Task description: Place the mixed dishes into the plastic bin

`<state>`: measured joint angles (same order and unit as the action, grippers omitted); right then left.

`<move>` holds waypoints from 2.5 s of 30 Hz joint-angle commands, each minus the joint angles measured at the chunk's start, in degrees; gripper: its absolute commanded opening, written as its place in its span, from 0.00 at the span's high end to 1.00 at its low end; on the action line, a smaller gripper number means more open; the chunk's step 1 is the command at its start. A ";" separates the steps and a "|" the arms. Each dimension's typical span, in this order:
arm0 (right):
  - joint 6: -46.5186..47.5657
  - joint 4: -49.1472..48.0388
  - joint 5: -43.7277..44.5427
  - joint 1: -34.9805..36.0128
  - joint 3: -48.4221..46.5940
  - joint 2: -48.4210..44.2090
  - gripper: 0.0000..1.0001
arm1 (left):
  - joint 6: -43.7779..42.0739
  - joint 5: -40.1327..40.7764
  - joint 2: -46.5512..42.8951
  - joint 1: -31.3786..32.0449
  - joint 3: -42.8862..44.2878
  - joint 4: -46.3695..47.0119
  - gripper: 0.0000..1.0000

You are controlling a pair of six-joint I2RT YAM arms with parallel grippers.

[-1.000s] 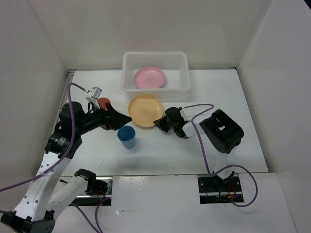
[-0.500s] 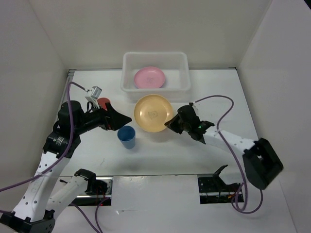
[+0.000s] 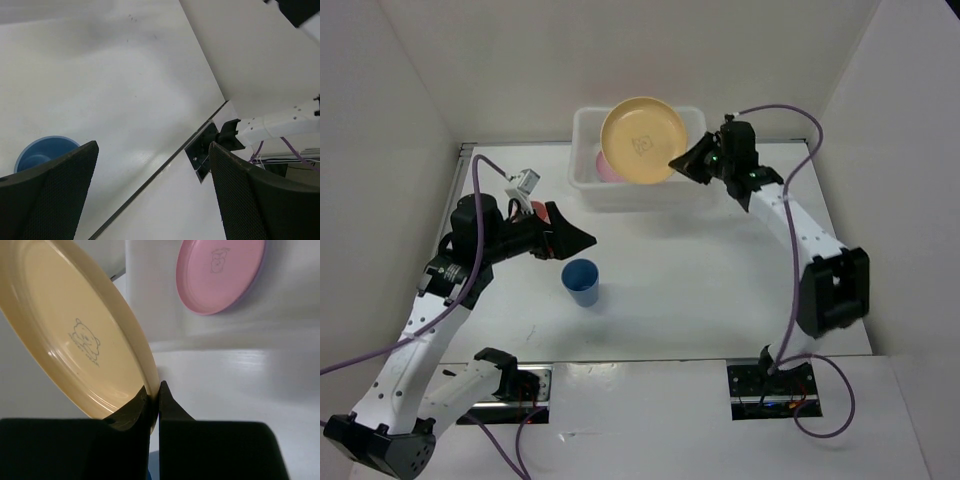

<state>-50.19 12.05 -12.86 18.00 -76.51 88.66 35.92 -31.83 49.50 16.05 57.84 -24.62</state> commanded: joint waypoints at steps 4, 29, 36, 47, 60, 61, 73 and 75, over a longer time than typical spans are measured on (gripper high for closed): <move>4.48 0.41 -9.20 -0.68 -19.24 18.98 1.00 | -0.94 -2.18 -0.54 0.21 1.40 2.20 0.03; 5.99 38.62 4.88 0.46 -94.92 72.02 0.92 | -5.51 -2.71 3.33 0.21 0.78 1.51 0.00; 5.99 43.84 4.86 0.46 -102.00 77.71 0.74 | -5.51 -2.18 2.19 0.21 0.78 0.28 0.00; 9.85 41.12 4.25 0.99 -103.05 68.07 0.10 | -6.21 -0.95 1.66 0.21 1.39 -2.53 0.00; 22.42 62.02 16.81 9.07 -103.05 43.53 0.32 | -9.55 13.19 -0.98 0.21 1.13 -15.71 0.17; 23.64 62.82 17.69 9.07 -103.05 41.26 0.38 | -9.55 13.72 -0.98 0.21 1.91 -15.72 0.19; 23.30 61.17 26.49 24.45 -57.18 12.45 0.35 | -9.73 20.93 -5.99 0.21 11.41 -18.62 0.19; 22.77 50.74 23.96 25.94 -39.54 7.86 0.35 | -9.73 20.94 -6.51 0.21 10.72 -17.75 0.18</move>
<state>-26.59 68.88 9.93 43.24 -131.26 102.06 27.09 -13.04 43.55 16.08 67.99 -41.95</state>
